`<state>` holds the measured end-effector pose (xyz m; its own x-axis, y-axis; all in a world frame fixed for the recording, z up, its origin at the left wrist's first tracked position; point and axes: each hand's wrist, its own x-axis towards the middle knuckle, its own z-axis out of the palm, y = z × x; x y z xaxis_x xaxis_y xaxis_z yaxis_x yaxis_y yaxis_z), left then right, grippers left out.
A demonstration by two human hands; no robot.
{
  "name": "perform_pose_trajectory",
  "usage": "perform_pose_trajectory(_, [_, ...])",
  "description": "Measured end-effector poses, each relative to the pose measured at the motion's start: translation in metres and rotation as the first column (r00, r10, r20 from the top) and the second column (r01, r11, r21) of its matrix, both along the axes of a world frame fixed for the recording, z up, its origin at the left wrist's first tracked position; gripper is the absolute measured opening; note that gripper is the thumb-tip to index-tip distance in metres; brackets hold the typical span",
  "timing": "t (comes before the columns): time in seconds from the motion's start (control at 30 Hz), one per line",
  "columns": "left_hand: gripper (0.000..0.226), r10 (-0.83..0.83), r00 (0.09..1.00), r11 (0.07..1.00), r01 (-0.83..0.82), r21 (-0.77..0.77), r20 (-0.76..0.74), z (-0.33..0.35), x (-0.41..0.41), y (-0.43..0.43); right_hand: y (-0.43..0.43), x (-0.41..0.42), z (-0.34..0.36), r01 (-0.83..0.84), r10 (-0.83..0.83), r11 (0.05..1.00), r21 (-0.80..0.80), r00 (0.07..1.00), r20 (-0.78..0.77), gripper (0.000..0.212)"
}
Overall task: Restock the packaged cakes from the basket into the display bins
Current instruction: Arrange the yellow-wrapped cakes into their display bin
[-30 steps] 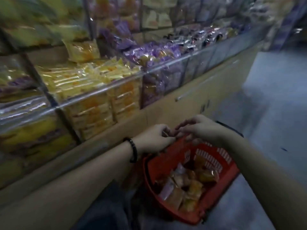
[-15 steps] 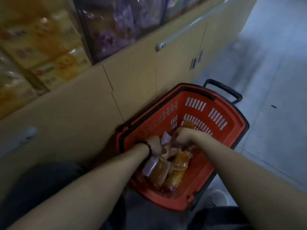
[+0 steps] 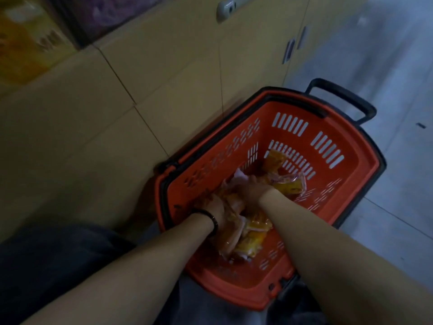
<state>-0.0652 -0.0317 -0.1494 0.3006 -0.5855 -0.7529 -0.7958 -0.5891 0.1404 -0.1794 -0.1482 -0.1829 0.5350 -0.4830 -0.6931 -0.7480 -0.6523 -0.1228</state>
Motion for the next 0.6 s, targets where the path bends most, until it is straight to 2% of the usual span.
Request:
perform_pose_trajectory(0.07, [0.116, 0.096, 0.995, 0.994, -0.096, -0.058, -0.002, 0.005, -0.002, 0.000, -0.004, 0.001, -0.002, -0.008, 0.008, 1.000, -0.013, 1.000, -0.025, 0.086])
perform_pose_trajectory(0.13, [0.102, 0.008, 1.000, 0.994, -0.008, -0.105, -0.001, 0.005, -0.003, -0.001, -0.007, 0.002, 0.006, 0.022, -0.022, 1.000, -0.014, 1.000, -0.016, 0.091])
perform_pose_trajectory(0.2, [0.083, -0.069, 0.995, 0.987, 0.058, -0.147, -0.067, 0.000, 0.001, -0.004, -0.015, 0.001, 0.015, 0.055, -0.055, 0.998, -0.005, 0.997, 0.057, 0.095])
perform_pose_trajectory(0.23, [0.078, -0.054, 0.993, 0.987, 0.037, -0.159, -0.105, -0.003, 0.004, -0.006, -0.018, 0.000, 0.019, 0.059, -0.059, 0.998, 0.007, 0.995, 0.082, 0.094])
perform_pose_trajectory(0.3, [0.059, 0.101, 0.967, 0.980, -0.138, -0.145, -0.236, 0.000, 0.007, -0.008, -0.023, -0.001, 0.029, 0.073, -0.079, 0.996, 0.054, 0.990, 0.116, 0.087])
perform_pose_trajectory(0.33, [0.046, 0.216, 0.916, 0.962, -0.260, -0.089, -0.339, 0.006, 0.008, -0.009, -0.024, -0.002, 0.035, 0.075, -0.084, 0.995, 0.064, 0.986, 0.141, 0.083])
perform_pose_trajectory(0.37, [0.041, 0.340, 0.817, 0.923, -0.385, -0.001, -0.466, 0.012, 0.009, -0.011, -0.026, -0.002, 0.040, 0.074, -0.085, 0.995, 0.067, 0.980, 0.182, 0.080])
perform_pose_trajectory(0.4, [0.046, 0.435, 0.679, 0.870, -0.487, 0.079, -0.591, 0.016, 0.008, -0.014, -0.027, -0.001, 0.045, 0.073, -0.085, 0.995, 0.065, 0.972, 0.217, 0.079])
perform_pose_trajectory(0.47, [0.063, 0.525, 0.454, 0.775, -0.604, 0.185, -0.720, 0.023, 0.008, -0.019, -0.028, 0.000, 0.053, 0.078, -0.097, 0.994, 0.073, 0.951, 0.293, 0.081])
perform_pose_trajectory(0.5, [0.070, 0.537, 0.402, 0.744, -0.641, 0.191, -0.742, 0.024, 0.009, -0.020, -0.028, 0.000, 0.056, 0.073, -0.097, 0.994, 0.086, 0.943, 0.319, 0.085])
perform_pose_trajectory(0.6, [0.081, 0.513, 0.329, 0.681, -0.718, 0.143, -0.793, 0.019, 0.011, -0.025, -0.037, -0.002, 0.066, 0.049, -0.099, 0.987, 0.154, 0.937, 0.336, 0.093])
